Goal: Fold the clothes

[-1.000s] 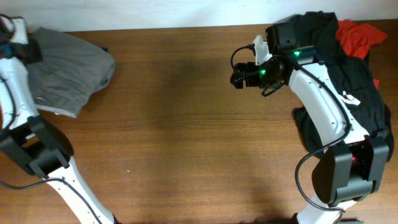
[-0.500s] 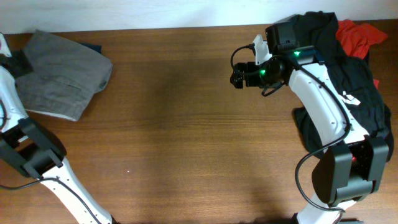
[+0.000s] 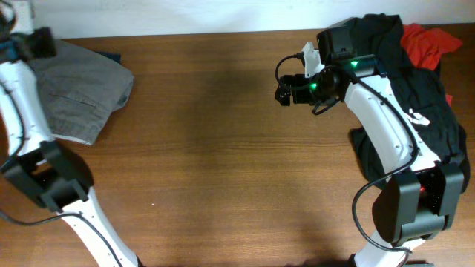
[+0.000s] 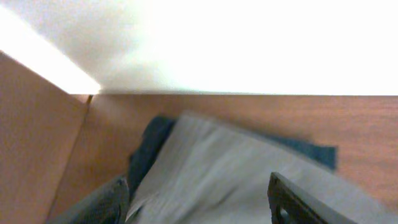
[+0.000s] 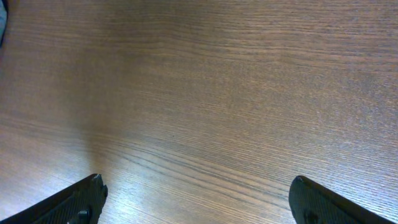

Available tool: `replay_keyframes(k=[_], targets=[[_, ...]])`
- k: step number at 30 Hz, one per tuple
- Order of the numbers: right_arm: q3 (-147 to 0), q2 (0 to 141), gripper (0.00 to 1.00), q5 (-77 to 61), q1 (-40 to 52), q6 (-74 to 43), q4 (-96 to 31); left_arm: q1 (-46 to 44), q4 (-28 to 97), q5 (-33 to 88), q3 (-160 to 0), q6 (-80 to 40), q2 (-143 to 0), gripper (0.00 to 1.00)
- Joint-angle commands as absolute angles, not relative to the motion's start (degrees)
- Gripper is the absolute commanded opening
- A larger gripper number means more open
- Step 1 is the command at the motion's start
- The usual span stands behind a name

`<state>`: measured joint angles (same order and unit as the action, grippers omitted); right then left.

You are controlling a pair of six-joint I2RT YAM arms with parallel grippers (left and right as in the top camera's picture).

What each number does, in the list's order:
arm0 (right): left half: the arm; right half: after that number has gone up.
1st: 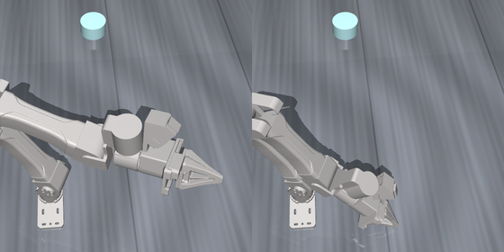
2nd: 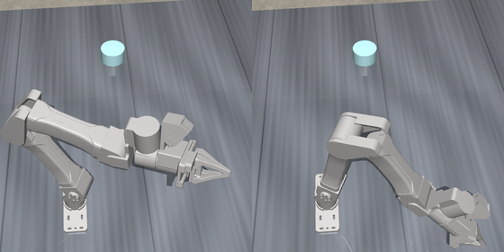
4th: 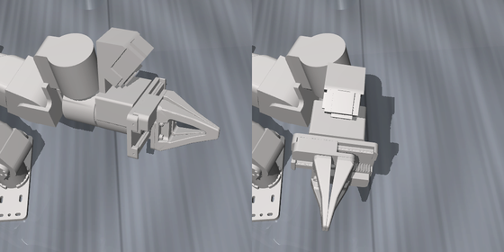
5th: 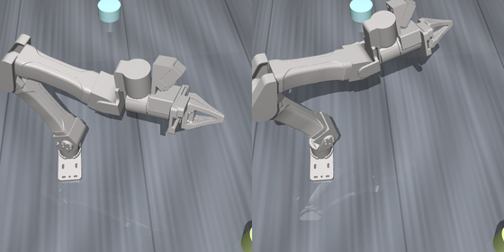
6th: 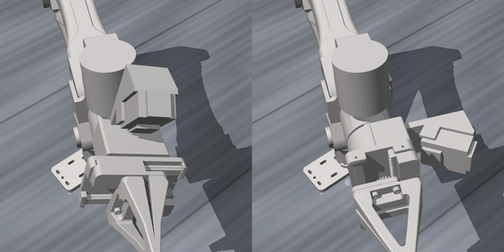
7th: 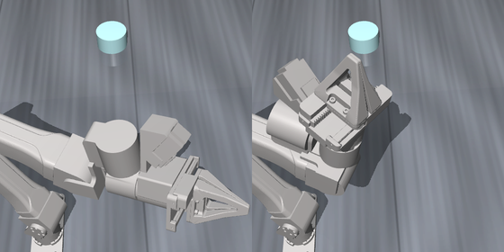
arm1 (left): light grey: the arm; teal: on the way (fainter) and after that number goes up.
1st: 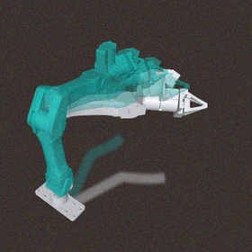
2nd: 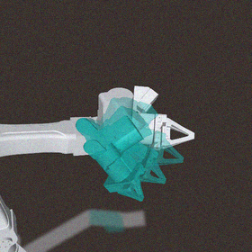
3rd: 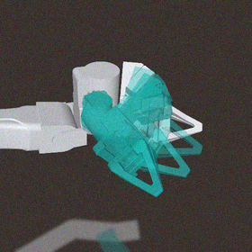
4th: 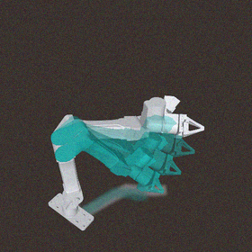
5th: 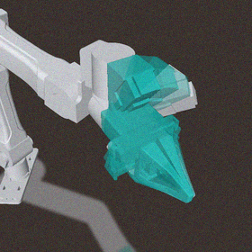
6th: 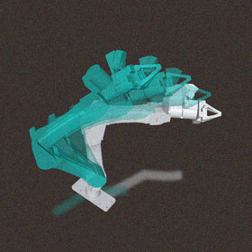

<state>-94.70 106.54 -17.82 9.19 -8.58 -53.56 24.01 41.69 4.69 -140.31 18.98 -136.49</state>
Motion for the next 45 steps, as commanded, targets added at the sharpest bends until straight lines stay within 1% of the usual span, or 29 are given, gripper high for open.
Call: replay_keyframes(k=[1, 3, 5, 8, 12, 19, 22, 23, 25, 26, 29, 32, 36, 40, 45], targets=[[-94.78, 105.38, 0.98, -17.72, 8.99, -8.38, -53.65, 21.74, 35.81, 5.74, -138.89, 23.68, -140.31, 0.72], [-94.78, 105.38, 0.98, -17.72, 8.97, -8.36, -53.98, 21.47, 32.69, 4.25, -138.89, 23.62, -142.96, 0.72], [-94.78, 105.38, 0.98, -17.72, 8.97, -7.81, -54.52, 21.47, 30.7, -0.05, -138.89, 23.44, -146.28, 0.72], [-94.78, 105.38, 0.98, -17.72, 8.97, -7.73, -54.87, 21.93, 30.41, -4.38, -138.89, 23.44, -150.23, 0.72], [-94.78, 105.38, 0.98, -17.72, 8.97, -7.73, -54.87, 22.98, 29.78, -4.05, -138.89, 21.5, -154.89, 0.73], [-94.78, 105.38, 0.99, -17.72, 8.97, -7.73, -54.85, 23.38, 26.15, -3.9, -138.89, 19.79, -161.21, 0.86], [-94.78, 105.38, 0.99, -17.21, 8.95, -7.68, -54.65, 23.35, 26.63, -3.88, -140.88, 17.91, -158.89, 0.87], [-94.83, 105.36, 0.99, -16.25, 8.93, -7.07, -54.13, 23.35, 27.62, -3.86, -142.06, 17.15, -156.99, 0.92], [-95.24, 105.27, 0.99, -13.91, 8.93, -7.07, -53.19, 23.38, 30.28, -3.57, -144.09, 15.68, -153.84, 0.94], [-96.47, 105.27, 0.99, -11.14, 8.93, -6.79, -52.95, 23.35, 32.27, -2.46, -145.29, 15.66, -151.59, 0.99], [-100.9, 105.27, 0.99, -6.94, 8.93, -3.79, -53.19, 23.11, 38.79, 2.17, -148.24, 15.64, -144.46, 0.99], [-108.29, 105.25, 0.99, -6.46, 8.93, -0.43, -55.55, 22.17, 44.95, 5.8, -148.33, 15.51, -137.62, 0.99], [-116.88, 105.23, 0.99, -4.01, 8.99, 1.02, -60.58, 19.97, 55.77, 6.5, -148.33, 10.04, -130.87, 0.99], [-123.37, 105.08, 0.99, -3.49, 10.09, 4.64, -67.7, 17.08, 65.34, 6.9, -148.33, 5.8, -126.69, 0.99], [-125.6, 101.47, 0.98, 2.26, 12.84, 5.43, -72.71, 13.32, 73.49, 10.35, -148.33, 6.0, -124.33, 0.99]])
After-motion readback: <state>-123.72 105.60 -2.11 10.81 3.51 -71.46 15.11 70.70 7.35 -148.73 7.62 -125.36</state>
